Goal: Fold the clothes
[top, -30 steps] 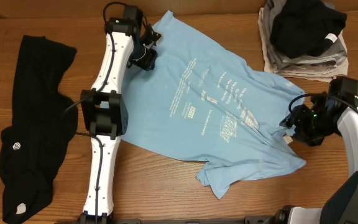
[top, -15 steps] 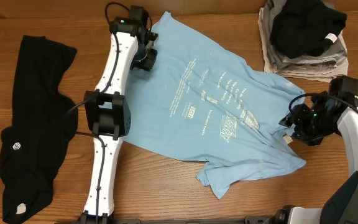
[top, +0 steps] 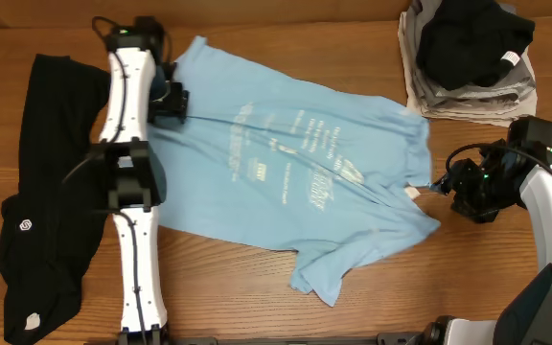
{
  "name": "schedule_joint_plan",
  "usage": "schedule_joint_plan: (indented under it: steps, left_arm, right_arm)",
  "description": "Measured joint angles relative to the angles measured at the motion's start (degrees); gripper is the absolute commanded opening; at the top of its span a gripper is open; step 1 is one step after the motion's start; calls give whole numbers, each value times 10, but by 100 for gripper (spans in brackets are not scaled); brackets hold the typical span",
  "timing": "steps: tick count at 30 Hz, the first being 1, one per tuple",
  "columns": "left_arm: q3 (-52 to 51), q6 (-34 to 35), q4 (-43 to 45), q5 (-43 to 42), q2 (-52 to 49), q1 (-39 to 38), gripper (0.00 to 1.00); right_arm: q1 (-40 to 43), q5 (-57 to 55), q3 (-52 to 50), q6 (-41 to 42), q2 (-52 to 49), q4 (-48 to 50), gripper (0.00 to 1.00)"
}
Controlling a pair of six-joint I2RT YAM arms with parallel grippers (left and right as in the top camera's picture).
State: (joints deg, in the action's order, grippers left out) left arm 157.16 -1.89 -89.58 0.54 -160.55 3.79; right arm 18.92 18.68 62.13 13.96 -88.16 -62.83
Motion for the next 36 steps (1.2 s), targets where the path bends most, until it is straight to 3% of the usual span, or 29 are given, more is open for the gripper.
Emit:
schedule_joint_plan:
  steps: [4,10,17,30,36]
  left_arm:
    - [0,5,-12,-3,-1,44,100]
    - [5,8,-17,-28,0,66,100]
    - [23,16,-31,-38,26,69,100]
    - [76,16,-67,-40,424,36,100]
    - [58,20,-69,-42,478,3,100]
  right_arm:
    - [-18,0,0,7,0,15,58]
    - [-57,2,0,21,0,40,58]
    - [-58,3,14,34,21,-2,59]
    - [-72,6,24,55,316,-112,65]
    - [-133,4,25,82,386,-161,70]
